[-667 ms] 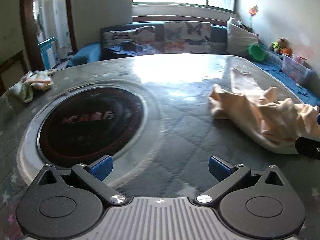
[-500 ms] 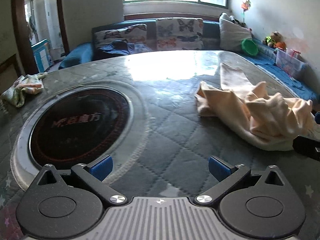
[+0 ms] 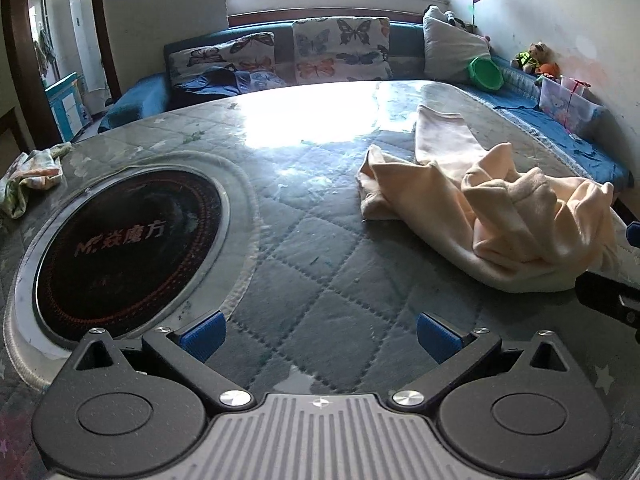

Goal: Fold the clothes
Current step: 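Move both tools toward the crumpled cream sweatshirt on the table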

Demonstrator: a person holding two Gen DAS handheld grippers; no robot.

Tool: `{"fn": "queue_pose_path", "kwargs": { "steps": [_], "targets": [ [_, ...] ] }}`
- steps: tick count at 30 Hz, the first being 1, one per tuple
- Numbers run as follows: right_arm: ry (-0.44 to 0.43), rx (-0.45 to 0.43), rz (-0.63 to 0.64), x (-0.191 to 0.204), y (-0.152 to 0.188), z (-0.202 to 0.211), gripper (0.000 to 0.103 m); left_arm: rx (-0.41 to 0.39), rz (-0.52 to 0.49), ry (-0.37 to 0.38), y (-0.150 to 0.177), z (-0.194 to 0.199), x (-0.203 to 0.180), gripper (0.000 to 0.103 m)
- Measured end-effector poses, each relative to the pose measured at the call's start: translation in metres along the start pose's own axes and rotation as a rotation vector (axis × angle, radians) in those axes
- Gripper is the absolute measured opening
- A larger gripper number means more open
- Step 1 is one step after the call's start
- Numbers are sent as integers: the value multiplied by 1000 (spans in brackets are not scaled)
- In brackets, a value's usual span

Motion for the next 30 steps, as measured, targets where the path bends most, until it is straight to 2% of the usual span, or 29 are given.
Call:
{"fn": "queue_pose_path", "kwargs": {
  "steps": [30],
  "targets": [
    [64,11,-27,-28,-22,-30,103,-9,-26,28,-37,-27,-20,103]
  ]
}}
Point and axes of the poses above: each gripper's, at about its wrist camera, not at the fingertips, and z roughly against the way its jaws point, x to its left, y to its underside, the point moved 6 cm from there along -z, roughly the way its jaws point, and after that the axes turned 12 degrees about -x, right-handed, at the moved point
